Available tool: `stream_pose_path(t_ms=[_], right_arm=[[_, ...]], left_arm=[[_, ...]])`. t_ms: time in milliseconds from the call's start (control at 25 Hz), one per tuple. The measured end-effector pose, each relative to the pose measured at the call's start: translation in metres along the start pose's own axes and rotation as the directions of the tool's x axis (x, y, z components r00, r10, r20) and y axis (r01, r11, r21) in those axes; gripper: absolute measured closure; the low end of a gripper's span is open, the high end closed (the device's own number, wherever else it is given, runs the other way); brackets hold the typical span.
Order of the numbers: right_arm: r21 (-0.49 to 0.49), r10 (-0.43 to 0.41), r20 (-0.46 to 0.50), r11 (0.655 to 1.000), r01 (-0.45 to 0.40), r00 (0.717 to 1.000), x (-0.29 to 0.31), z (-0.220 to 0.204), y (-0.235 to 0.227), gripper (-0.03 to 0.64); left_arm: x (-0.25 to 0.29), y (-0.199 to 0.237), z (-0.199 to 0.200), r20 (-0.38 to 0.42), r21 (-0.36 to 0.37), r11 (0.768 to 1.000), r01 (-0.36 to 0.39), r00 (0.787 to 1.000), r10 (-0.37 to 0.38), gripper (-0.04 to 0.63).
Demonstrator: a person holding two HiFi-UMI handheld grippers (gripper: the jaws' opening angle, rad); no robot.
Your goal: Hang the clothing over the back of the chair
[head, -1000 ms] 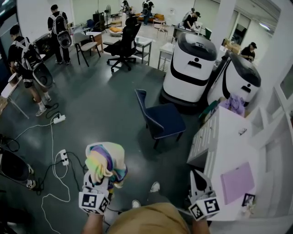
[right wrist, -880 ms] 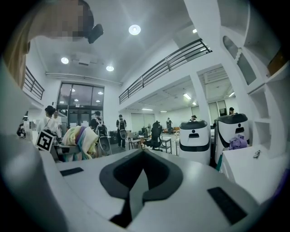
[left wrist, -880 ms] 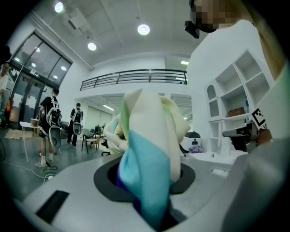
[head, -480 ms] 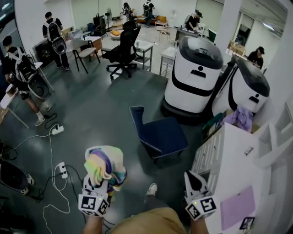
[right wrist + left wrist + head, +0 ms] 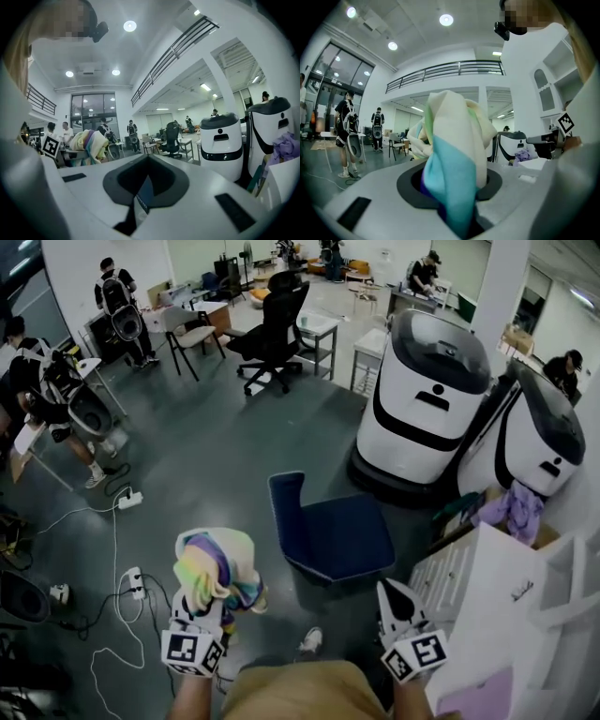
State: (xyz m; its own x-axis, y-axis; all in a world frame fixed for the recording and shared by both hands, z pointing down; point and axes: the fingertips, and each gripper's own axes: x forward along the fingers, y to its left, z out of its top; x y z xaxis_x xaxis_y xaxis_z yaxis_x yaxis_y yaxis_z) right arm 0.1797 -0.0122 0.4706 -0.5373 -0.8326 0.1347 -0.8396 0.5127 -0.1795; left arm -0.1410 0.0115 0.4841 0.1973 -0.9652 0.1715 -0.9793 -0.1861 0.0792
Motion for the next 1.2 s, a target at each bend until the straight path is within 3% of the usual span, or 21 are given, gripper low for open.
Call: stream_pose_path(t_ms=[360, 720, 920, 1200], right_arm=[[0.013, 0.117, -0.048, 0.993, -0.116, 0.992, 0.071, -0.012, 0.008, 0.614], [0.077, 0.127, -0.061, 0.990, -0.122, 0.990, 0.134, -0.010, 0.025, 0.614], [0.075, 0.165, -0.059, 0.984, -0.161, 0.985, 0.160, -0.002, 0.040, 0.614], [0.058, 0.157, -0.053, 0.986, -0.154, 0.986, 0.183, 0.010, 0.027, 0.614]], left_arm=[[0.023, 0.038, -0.023, -0.078, -0.006, 0.996, -0.085, 0.993, 0.084, 0.462], [0.076, 0.072, -0.024, -0.103, -0.003, 1.000, -0.018, 0.995, 0.018, 0.459], [0.098, 0.086, -0.017, -0.106, 0.006, 1.000, -0.008, 0.994, 0.008, 0.459], [0.128, 0.091, -0.016, -0.131, 0.027, 0.999, 0.022, 0.991, -0.019, 0.457]])
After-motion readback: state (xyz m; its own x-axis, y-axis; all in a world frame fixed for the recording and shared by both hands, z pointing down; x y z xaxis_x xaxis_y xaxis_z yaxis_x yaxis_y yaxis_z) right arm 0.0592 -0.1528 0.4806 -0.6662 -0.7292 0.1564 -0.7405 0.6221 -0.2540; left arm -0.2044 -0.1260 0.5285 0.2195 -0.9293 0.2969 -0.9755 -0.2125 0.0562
